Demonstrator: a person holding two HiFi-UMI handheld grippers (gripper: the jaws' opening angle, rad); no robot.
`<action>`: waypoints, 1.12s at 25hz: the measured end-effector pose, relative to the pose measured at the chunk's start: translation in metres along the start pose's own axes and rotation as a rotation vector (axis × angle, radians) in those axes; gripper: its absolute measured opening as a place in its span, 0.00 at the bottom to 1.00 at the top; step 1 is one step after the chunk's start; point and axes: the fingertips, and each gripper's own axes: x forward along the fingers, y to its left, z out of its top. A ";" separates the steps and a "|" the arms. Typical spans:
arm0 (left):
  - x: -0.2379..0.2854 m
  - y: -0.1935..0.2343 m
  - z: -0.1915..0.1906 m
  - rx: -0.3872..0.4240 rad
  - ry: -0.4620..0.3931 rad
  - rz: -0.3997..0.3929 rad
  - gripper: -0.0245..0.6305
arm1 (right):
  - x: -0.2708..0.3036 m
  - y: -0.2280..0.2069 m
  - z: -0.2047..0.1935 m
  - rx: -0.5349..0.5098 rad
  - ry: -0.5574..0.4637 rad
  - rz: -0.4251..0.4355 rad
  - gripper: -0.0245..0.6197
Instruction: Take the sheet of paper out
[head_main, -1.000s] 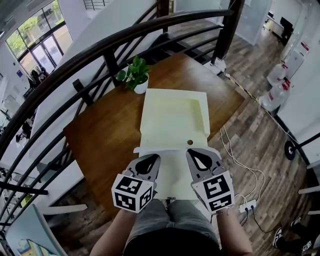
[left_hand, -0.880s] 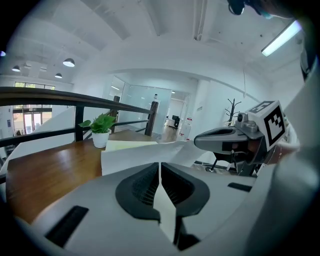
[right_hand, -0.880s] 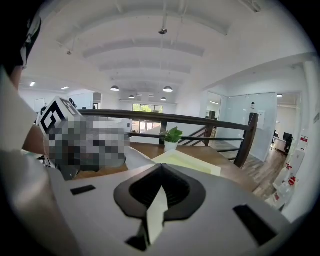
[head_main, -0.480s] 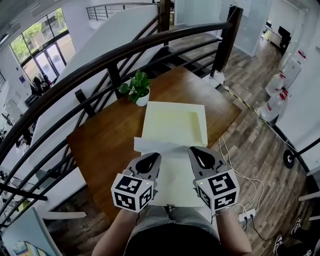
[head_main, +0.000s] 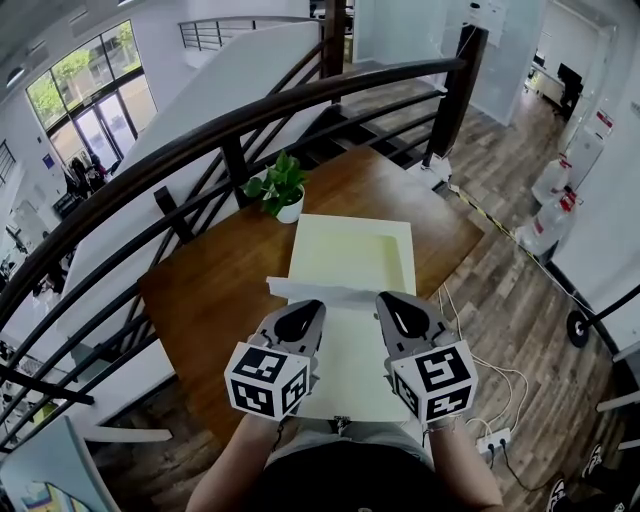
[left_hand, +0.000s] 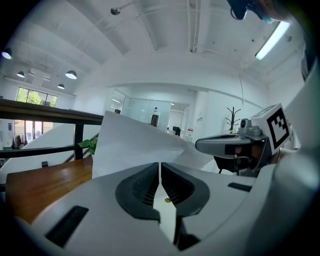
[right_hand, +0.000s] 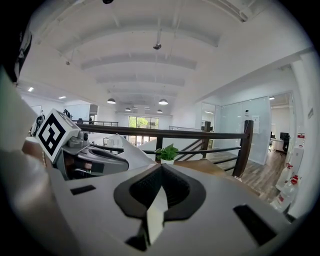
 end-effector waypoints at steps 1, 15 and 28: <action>0.001 0.000 0.000 0.001 0.001 0.000 0.08 | 0.001 0.000 0.000 -0.002 0.000 -0.001 0.08; 0.002 0.003 -0.003 -0.006 0.016 -0.008 0.08 | 0.004 -0.001 -0.005 -0.038 0.017 -0.012 0.08; -0.002 -0.001 -0.006 0.003 0.030 -0.006 0.08 | -0.003 -0.001 -0.006 -0.055 0.021 -0.008 0.08</action>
